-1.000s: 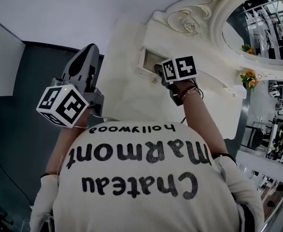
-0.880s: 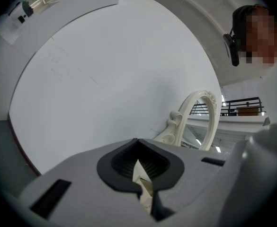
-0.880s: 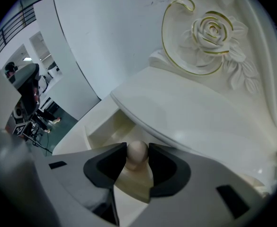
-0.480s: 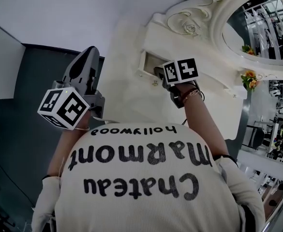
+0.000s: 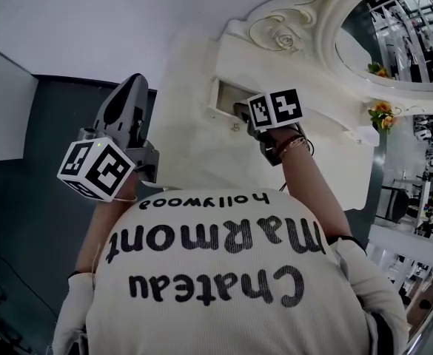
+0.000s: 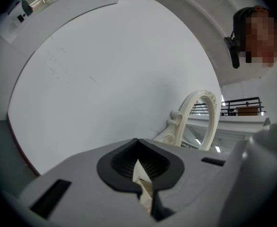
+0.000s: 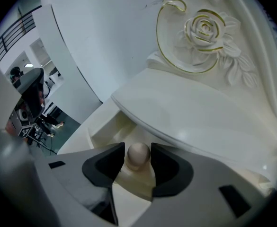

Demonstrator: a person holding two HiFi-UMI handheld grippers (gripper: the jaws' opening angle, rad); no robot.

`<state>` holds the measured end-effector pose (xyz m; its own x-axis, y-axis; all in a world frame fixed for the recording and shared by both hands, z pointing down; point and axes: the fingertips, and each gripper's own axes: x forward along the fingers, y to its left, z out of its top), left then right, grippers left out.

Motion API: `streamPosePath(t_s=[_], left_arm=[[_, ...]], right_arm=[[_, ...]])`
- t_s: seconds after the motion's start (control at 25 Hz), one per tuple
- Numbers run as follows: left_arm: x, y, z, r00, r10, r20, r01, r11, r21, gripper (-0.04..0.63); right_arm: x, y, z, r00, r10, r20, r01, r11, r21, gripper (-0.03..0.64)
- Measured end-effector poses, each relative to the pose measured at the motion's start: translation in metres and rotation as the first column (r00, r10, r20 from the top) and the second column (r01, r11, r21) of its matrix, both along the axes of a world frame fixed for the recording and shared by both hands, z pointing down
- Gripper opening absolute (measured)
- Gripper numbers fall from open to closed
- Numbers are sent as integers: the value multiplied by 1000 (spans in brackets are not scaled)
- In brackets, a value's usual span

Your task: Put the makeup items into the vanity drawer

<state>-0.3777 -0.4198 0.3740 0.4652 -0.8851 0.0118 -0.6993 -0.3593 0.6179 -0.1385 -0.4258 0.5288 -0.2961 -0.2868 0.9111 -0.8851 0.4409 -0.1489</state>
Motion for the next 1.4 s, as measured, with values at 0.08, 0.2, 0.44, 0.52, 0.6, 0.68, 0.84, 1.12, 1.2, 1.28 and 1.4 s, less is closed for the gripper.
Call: streamPosePath(t_s=[0.08, 0.2, 0.44, 0.52, 0.6, 0.68, 0.84, 1.12, 1.2, 1.28, 1.4], left_arm=[[0, 0, 1, 1000, -2, 1, 2, 1000, -2, 9], [0, 1, 2, 1000, -4, 2, 4, 1000, -3, 9], [4, 3, -1, 1000, -2, 8, 2, 1000, 3, 9], [5, 4, -2, 1000, 0, 10, 0, 1000, 6, 9], [6, 5, -4, 1000, 0, 11, 0, 1000, 9, 9], [6, 7, -4, 1000, -3, 9, 3, 1000, 7, 9], [8, 10, -5, 1000, -3, 11, 3, 1000, 9, 9], [13, 19, -13, 1000, 2, 27, -3, 1000, 19, 9], [12, 22, -14, 1000, -4, 27, 3, 1000, 18, 9], [12, 25, -14, 1000, -6, 28, 6, 1000, 18, 9], [13, 30, -17, 999, -5, 34, 5, 1000, 23, 9]], right_arm=[[1, 0, 0, 1000, -3, -4, 3, 1000, 5, 190], [5, -1, 0, 1000, -4, -13, 4, 1000, 13, 192], [8, -1, -1, 1000, -3, -6, 4, 1000, 17, 190], [9, 0, -2, 1000, -1, -3, 1, 1000, 19, 190], [10, 1, -3, 1000, 2, 0, -2, 1000, 23, 190], [11, 2, -4, 1000, 6, 5, -6, 1000, 26, 190], [12, 3, -6, 1000, 13, 20, -14, 999, 33, 189], [12, 6, -13, 999, 12, 45, -14, 998, 57, 186], [12, 7, -15, 999, 11, 51, -14, 998, 66, 184], [12, 8, -16, 998, 12, 54, -16, 997, 77, 184], [16, 9, -17, 998, 23, 62, -29, 995, 91, 181]])
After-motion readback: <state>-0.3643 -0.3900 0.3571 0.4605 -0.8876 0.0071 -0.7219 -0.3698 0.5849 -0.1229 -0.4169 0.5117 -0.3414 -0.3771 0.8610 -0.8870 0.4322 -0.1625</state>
